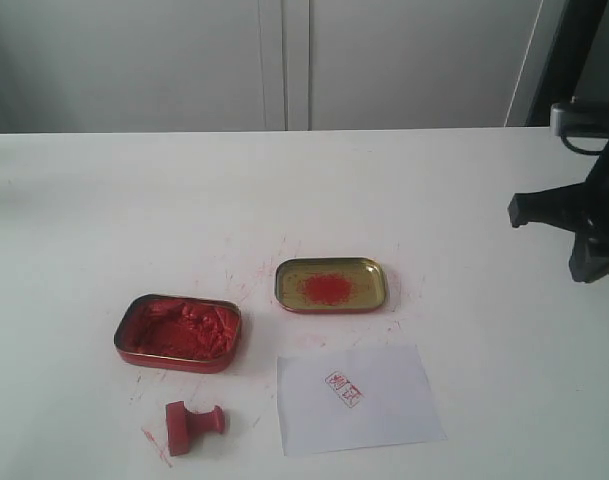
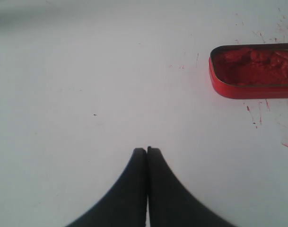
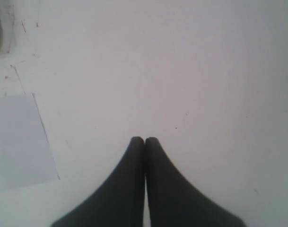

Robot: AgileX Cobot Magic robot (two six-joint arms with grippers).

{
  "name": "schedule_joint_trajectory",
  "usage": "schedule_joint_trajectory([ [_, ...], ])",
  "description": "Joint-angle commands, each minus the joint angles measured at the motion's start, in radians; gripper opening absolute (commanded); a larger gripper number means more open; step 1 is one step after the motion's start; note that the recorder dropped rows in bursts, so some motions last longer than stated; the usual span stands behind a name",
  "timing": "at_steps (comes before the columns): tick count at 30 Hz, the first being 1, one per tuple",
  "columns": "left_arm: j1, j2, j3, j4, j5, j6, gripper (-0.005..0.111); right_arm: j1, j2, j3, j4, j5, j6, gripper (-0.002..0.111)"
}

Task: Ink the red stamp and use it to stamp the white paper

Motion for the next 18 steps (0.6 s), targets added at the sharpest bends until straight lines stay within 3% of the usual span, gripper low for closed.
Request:
schedule_joint_trajectory([
  [1, 0.003, -0.004, 0.004, -0.004, -0.001, 0.001, 0.0, -0.011, -0.106, 0.044, -0.01, -0.013, -0.041, 0.0],
  [18, 0.003, -0.004, 0.004, -0.004, -0.001, 0.001, 0.0, -0.011, -0.519, 0.258, -0.01, -0.109, -0.107, 0.0],
])
